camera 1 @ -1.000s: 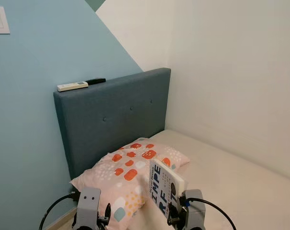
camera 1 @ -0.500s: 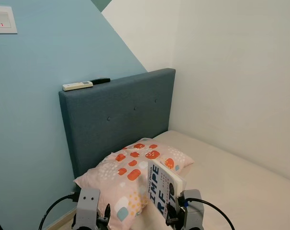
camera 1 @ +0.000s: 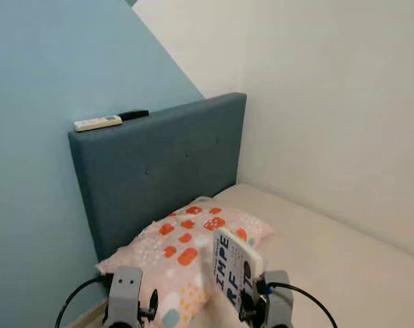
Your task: Clean up the room
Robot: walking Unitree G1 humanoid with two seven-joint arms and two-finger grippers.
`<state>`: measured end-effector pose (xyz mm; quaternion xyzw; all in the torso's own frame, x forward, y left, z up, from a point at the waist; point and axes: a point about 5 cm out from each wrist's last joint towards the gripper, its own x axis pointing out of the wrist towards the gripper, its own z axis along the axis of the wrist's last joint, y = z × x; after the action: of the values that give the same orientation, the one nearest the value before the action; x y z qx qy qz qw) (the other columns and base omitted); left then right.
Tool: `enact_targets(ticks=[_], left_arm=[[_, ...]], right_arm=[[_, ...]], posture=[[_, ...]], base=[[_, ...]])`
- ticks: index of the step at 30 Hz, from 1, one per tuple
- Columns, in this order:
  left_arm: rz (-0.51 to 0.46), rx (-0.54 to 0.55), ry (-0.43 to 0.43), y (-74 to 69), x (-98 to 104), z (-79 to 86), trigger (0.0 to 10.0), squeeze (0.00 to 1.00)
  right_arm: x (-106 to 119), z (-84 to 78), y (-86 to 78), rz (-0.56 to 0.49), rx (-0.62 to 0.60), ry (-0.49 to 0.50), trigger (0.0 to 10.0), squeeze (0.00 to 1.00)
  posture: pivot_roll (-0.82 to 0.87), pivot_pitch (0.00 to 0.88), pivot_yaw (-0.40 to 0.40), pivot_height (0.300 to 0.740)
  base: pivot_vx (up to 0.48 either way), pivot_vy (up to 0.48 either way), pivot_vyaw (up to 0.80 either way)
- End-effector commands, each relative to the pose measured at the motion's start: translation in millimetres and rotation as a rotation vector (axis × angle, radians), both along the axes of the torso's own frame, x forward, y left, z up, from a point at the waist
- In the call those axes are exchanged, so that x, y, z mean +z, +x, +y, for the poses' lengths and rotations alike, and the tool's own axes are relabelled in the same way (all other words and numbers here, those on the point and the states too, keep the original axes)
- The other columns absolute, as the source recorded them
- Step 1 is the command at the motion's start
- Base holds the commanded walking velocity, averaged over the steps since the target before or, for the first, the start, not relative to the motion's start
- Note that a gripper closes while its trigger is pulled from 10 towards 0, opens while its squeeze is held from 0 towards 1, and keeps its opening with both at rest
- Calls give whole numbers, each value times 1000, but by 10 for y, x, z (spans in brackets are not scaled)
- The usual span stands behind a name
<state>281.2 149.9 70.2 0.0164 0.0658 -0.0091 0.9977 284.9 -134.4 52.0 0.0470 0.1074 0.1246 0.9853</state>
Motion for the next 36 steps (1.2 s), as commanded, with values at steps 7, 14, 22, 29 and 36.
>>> enact_targets(ticks=[7,14,22,29,36], left_arm=[[23,1,14,-43,-66,14,10000,0],[16,0,18,-40,-59,18,10000,0],[13,-4,17,-36,-55,14,10000,0],[10,1,22,-32,-52,21,10000,0],[0,2,21,-29,-43,10,10000,0]], right_arm=[[8,20,-10,-7,3,15,10000,0],[13,21,-11,-9,3,16,10000,0],[12,18,-7,-8,-1,18,10000,0],[13,14,-10,-9,0,19,10000,0],[19,9,-8,-11,-2,22,10000,0]], posture=[[29,79,-35,740],[28,81,-35,740],[28,83,-33,740],[28,83,-33,740],[24,82,-33,740]], base=[[0,0,0],[0,0,0],[0,0,-242],[0,0,-800],[0,0,-800]])
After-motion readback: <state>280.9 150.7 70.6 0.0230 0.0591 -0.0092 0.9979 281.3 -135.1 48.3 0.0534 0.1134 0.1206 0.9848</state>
